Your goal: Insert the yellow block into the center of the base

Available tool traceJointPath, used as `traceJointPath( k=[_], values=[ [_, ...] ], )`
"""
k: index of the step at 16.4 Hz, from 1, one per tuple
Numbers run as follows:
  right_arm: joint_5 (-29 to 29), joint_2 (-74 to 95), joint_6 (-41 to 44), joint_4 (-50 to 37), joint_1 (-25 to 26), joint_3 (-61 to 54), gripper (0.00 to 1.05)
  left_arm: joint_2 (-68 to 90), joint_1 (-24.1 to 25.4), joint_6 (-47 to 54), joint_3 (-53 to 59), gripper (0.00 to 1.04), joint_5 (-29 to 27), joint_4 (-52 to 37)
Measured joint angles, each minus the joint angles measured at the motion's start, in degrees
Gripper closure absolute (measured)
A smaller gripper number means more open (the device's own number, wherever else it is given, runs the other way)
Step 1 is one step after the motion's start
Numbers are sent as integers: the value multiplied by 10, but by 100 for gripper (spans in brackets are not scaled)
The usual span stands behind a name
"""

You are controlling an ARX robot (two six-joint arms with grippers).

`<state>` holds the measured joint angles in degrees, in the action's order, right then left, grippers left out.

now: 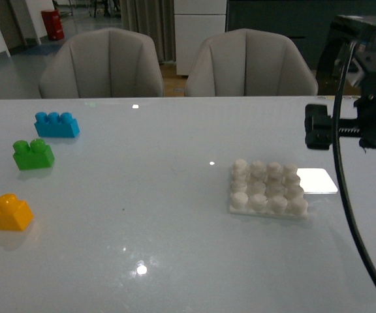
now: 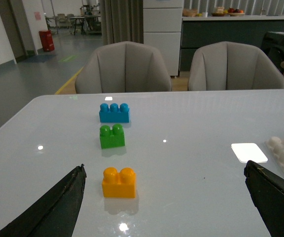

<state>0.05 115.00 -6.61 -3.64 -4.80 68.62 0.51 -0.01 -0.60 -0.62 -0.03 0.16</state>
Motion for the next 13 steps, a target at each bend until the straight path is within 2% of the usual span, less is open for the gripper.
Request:
traceJointPath(
  k=[13],
  values=[
    [-26, 156, -73, 66, -42, 125, 6, 0, 0, 0, 0, 7, 0, 0]
  ],
)
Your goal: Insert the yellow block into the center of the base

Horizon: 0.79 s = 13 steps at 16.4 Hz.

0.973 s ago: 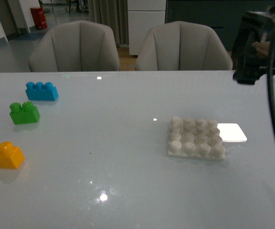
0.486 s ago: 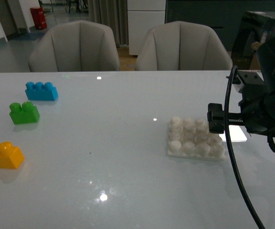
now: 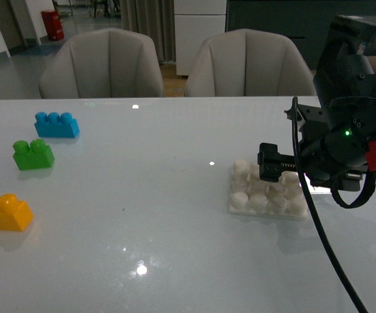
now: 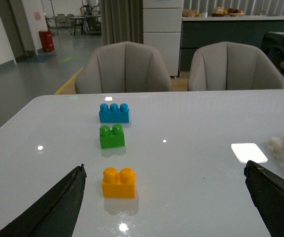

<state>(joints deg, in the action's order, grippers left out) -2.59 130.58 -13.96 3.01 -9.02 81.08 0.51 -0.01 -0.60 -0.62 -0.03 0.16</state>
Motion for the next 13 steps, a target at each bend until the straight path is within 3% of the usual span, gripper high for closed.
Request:
traceJointPath(
  k=[13],
  values=[
    [-15, 18, 6, 9, -28, 5, 6, 0, 0, 0, 0, 7, 0, 0]
  ],
)
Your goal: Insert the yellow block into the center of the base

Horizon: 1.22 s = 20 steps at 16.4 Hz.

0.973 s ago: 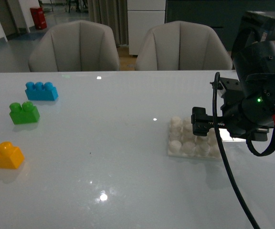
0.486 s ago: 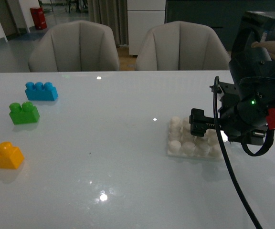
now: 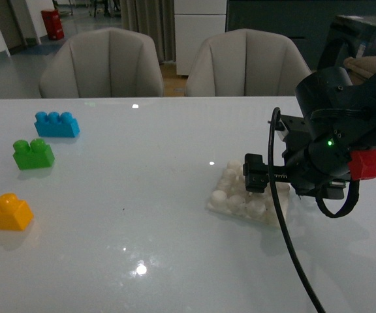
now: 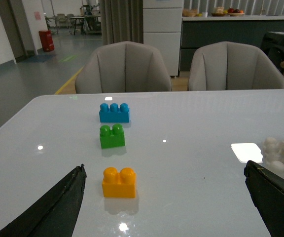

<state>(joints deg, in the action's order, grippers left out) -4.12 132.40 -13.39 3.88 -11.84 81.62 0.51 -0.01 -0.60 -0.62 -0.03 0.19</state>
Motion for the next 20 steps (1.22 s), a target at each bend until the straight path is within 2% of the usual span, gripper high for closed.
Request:
traceJointPath(
  k=[4, 6, 7, 20],
  values=[
    [-7, 6, 8, 5, -22, 9, 6, 0, 0, 0, 0, 7, 0, 0],
    [-7, 26, 5, 20, -82, 48, 6, 0, 0, 0, 0, 7, 0, 0],
    [-7, 30, 5, 25, -91, 55, 6, 0, 0, 0, 0, 7, 0, 0],
    [-27, 41, 34, 34, -121, 77, 6, 0, 0, 0, 0, 7, 0, 0]
  ],
)
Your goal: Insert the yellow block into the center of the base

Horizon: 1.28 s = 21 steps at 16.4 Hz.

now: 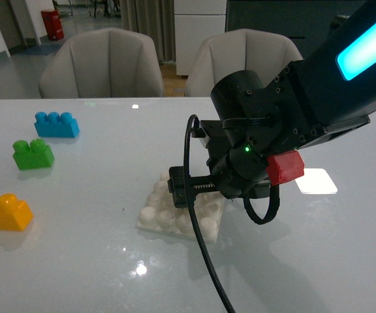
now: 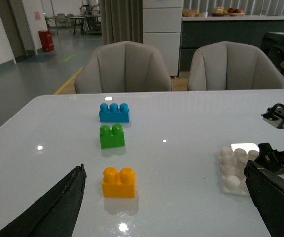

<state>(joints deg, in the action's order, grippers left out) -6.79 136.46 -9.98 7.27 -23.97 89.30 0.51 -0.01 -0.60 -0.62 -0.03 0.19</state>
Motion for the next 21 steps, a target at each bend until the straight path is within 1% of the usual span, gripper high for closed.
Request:
traceJointPath(
  k=[4, 6, 9, 12, 15, 18, 20, 21],
  values=[
    [-4, 1, 6, -9, -12, 0, 6, 0, 0, 0, 0, 7, 0, 0],
    [-3, 1, 6, -29, -11, -5, 6, 0, 0, 0, 0, 7, 0, 0],
    [-2, -17, -1, -47, 10, -21, 6, 0, 0, 0, 0, 7, 0, 0],
    [-7, -96, -27, -92, 54, -56, 6, 0, 0, 0, 0, 7, 0, 0],
    [4, -228, -52, -202, 100, -170, 6, 0, 0, 0, 0, 7, 0, 0],
    [2, -410, -42, -319, 155, -363, 6, 0, 0, 0, 0, 7, 0, 0],
    [-17, -558, -27, -340, 195, -479, 6, 0, 0, 0, 0, 7, 0, 0],
    [-34, -641, -21, -325, 224, -530, 6, 0, 0, 0, 0, 7, 0, 0]
  ],
)
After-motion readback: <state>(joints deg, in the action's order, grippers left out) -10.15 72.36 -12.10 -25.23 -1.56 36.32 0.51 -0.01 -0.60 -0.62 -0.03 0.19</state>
